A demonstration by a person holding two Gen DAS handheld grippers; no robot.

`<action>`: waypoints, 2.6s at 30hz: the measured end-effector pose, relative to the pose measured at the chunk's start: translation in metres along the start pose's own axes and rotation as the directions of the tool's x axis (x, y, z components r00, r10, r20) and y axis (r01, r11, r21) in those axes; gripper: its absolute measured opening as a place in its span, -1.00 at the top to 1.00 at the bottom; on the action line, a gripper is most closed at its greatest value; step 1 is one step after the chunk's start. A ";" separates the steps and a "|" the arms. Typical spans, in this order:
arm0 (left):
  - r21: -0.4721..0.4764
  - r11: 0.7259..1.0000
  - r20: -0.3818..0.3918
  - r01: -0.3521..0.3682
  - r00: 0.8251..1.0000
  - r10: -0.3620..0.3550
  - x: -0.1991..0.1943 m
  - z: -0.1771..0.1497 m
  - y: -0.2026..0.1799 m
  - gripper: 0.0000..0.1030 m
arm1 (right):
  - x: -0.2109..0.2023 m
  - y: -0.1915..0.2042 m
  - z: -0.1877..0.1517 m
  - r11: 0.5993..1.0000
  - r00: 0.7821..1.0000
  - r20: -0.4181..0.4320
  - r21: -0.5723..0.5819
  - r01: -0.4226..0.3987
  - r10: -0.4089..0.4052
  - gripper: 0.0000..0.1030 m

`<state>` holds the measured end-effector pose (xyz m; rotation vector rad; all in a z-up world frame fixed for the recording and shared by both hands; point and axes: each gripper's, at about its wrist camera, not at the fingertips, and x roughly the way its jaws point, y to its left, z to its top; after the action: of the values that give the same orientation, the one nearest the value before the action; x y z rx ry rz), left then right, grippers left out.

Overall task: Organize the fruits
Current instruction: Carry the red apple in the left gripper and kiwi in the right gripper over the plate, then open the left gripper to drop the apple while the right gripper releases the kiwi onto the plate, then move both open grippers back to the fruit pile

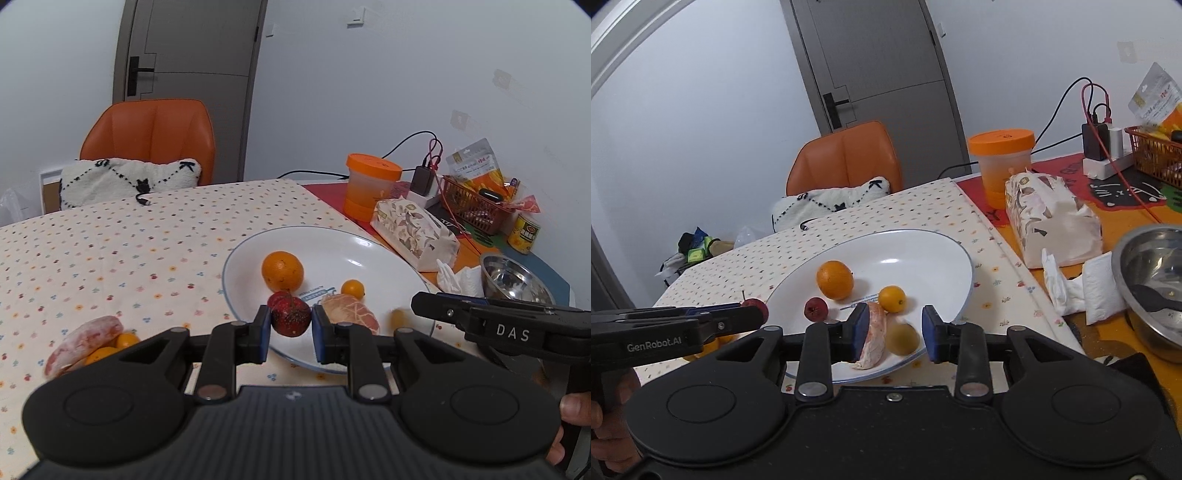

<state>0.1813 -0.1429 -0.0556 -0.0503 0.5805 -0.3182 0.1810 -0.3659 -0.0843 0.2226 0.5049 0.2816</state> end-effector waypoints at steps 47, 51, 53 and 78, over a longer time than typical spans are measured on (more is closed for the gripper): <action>-0.079 0.979 -0.005 -0.189 0.982 0.189 -0.044 -0.017 0.059 -0.73 | 0.009 0.054 -0.002 0.989 0.991 -0.027 -0.069 -0.131 0.129 -0.51; -0.085 0.975 -0.005 -0.207 0.978 0.207 -0.052 -0.020 0.067 -0.73 | 0.012 0.063 -0.002 0.984 0.987 -0.034 -0.082 -0.156 0.154 -0.60; -0.088 0.973 -0.006 -0.212 0.977 0.213 -0.056 -0.022 0.071 -0.74 | 0.013 0.066 -0.003 0.983 0.986 -0.038 -0.085 -0.165 0.163 -0.66; -0.161 0.948 -0.029 -0.276 0.961 0.275 -0.083 -0.040 0.117 -0.74 | 0.027 0.114 -0.003 0.941 0.953 -0.115 -0.165 -0.295 0.279 -1.00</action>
<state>0.1266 -0.0043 -0.0607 -0.1257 0.6105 0.0022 0.1781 -0.2501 -0.0665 0.1058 0.5322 0.6231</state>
